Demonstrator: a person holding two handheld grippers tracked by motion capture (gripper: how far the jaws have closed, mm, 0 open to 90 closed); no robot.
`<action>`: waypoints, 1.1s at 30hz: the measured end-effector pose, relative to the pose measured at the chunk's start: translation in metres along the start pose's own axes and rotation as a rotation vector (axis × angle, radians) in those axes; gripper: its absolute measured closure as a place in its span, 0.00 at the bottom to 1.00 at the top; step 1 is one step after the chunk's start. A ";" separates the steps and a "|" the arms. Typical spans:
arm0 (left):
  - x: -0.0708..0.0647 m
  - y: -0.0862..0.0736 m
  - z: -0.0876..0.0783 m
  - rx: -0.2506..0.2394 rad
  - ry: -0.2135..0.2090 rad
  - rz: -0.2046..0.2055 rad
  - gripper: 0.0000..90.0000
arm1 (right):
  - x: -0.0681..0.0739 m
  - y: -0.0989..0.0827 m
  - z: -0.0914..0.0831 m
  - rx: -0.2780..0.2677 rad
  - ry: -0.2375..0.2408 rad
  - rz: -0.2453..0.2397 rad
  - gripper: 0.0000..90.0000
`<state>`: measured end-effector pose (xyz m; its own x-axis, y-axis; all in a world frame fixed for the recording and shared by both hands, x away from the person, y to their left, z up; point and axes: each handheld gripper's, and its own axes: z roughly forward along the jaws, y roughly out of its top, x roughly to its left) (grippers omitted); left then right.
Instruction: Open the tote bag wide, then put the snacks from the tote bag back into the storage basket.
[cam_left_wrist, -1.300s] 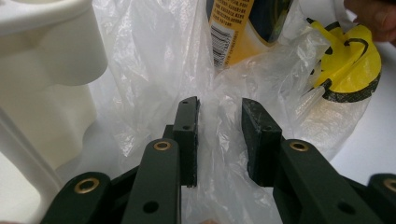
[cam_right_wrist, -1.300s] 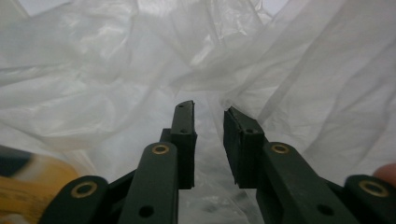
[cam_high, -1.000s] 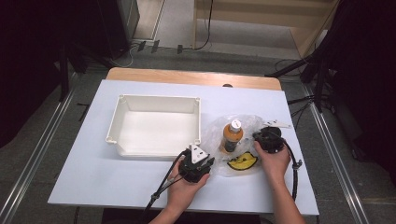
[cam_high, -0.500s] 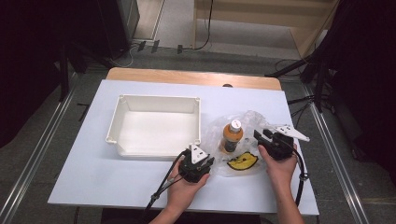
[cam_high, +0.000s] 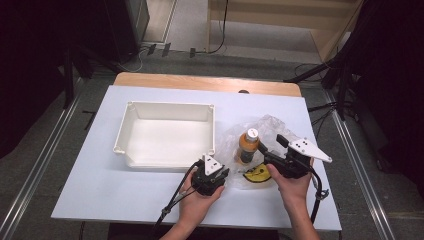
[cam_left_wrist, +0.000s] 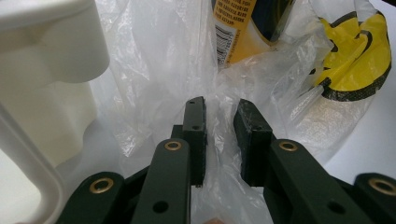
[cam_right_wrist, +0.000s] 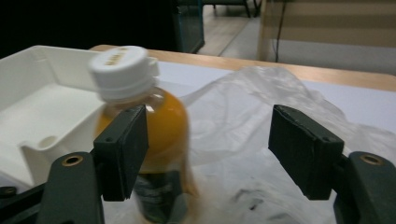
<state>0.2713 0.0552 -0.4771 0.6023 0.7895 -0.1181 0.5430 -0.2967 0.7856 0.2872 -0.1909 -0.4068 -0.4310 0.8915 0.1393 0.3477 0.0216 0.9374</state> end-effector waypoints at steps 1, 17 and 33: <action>0.000 0.000 0.000 -0.001 0.000 0.000 0.86 | 0.003 -0.001 0.000 -0.001 0.017 -0.004 0.30; 0.000 0.000 0.001 0.002 0.003 0.000 0.86 | 0.019 -0.012 0.023 0.056 0.071 -0.016 0.24; 0.000 0.000 0.000 -0.001 0.004 -0.003 0.86 | 0.032 -0.016 0.042 0.041 0.004 -0.034 0.28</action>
<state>0.2714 0.0551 -0.4772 0.5988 0.7922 -0.1181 0.5438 -0.2938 0.7861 0.3034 -0.1437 -0.4305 -0.4467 0.8880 0.1090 0.3662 0.0703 0.9279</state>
